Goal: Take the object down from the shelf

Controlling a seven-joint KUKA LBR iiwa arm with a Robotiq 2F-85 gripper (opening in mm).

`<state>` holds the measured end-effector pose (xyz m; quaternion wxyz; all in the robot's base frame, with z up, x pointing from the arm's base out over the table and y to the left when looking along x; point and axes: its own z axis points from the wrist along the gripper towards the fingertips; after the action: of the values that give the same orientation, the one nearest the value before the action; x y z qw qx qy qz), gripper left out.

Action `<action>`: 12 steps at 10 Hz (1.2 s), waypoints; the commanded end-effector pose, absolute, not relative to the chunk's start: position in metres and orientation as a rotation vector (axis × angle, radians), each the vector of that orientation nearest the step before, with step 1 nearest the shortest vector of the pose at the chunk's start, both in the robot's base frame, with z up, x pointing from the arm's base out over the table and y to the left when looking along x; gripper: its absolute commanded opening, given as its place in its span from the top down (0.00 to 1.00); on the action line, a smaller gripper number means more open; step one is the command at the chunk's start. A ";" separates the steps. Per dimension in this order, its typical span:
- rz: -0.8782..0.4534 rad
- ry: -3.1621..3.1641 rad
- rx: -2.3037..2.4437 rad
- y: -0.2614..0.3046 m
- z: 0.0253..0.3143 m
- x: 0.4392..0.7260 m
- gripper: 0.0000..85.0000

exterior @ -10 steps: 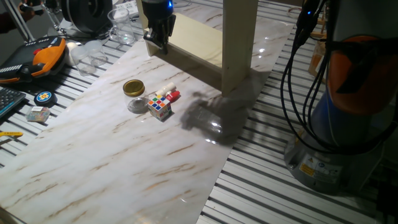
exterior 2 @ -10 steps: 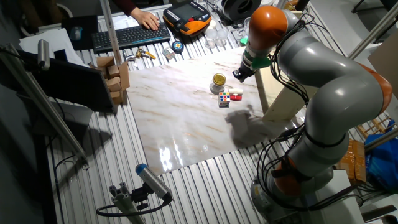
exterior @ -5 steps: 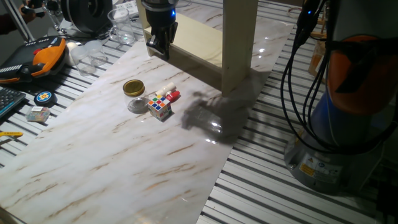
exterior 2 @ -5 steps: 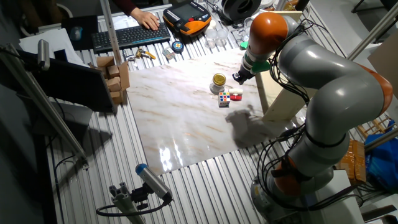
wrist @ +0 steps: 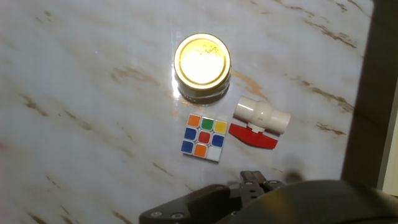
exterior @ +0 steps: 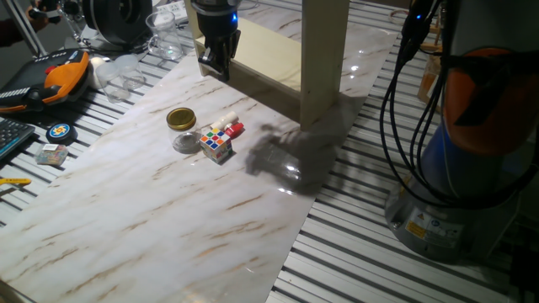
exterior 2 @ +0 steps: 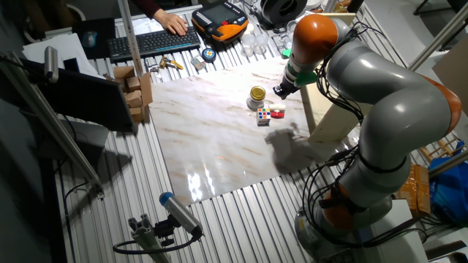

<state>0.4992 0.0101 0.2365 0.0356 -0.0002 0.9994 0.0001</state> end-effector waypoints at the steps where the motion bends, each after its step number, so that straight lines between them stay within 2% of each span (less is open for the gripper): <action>1: 0.000 3.072 -0.001 0.010 0.236 0.499 1.00; 12: 0.001 3.069 0.009 0.015 0.233 0.495 1.00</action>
<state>0.4949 0.0147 0.2331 0.0362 0.0024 0.9993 0.0002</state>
